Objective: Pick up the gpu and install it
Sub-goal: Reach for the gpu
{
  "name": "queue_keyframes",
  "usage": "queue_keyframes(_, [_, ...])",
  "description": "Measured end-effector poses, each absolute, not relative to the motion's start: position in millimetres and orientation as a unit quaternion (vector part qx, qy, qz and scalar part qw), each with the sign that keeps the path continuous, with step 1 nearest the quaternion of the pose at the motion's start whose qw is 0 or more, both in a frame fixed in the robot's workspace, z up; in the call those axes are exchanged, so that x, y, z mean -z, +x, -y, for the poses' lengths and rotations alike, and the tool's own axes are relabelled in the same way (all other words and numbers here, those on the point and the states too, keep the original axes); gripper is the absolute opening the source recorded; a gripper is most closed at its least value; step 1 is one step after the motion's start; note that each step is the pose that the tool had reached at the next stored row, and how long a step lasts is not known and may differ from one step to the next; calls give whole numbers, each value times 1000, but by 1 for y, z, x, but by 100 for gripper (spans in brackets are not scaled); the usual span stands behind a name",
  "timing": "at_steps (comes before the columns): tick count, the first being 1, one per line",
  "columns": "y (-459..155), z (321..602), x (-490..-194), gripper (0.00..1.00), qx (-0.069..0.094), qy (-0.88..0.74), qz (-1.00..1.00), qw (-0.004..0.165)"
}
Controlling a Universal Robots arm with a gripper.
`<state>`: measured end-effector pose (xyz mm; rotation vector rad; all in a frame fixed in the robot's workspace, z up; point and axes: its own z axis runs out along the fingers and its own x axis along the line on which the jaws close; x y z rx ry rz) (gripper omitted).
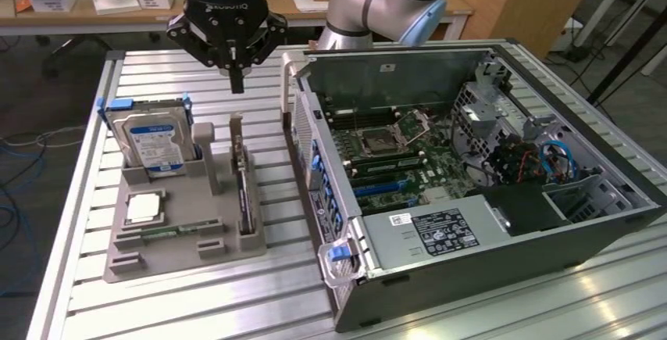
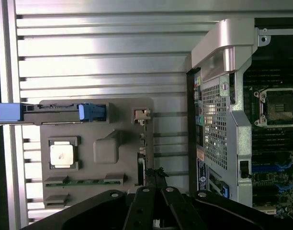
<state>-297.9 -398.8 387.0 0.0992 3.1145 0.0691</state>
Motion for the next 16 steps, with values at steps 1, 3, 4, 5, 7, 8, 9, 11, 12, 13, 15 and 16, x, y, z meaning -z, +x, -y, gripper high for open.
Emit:
queue_keyframes(1, [-298,399,-387,11,-22,32,-999,12])
queue_keyframes(3, [-298,399,-387,11,-22,32,-999,12])
queue_keyframes(4, [-298,399,-387,11,-22,32,-999,12])
queue_keyframes(5, [-298,399,-387,11,-22,32,-999,12])
queue_keyframes(7, [-298,399,-387,11,-22,32,-999,12])
queue_keyframes(8, [-298,399,-387,11,-22,32,-999,12])
queue_keyframes(9, [-298,399,-387,11,-22,32,-999,12])
queue_keyframes(11, [-298,399,-387,17,-22,32,-999,12])
queue_keyframes(12, [-298,399,-387,23,-22,32,-999,12])
queue_keyframes(13, [-298,399,-387,29,-22,32,-999,12])
queue_keyframes(15, [-298,399,-387,35,-22,32,-999,12])
queue_keyframes(16, [-298,399,-387,41,-22,32,-999,12])
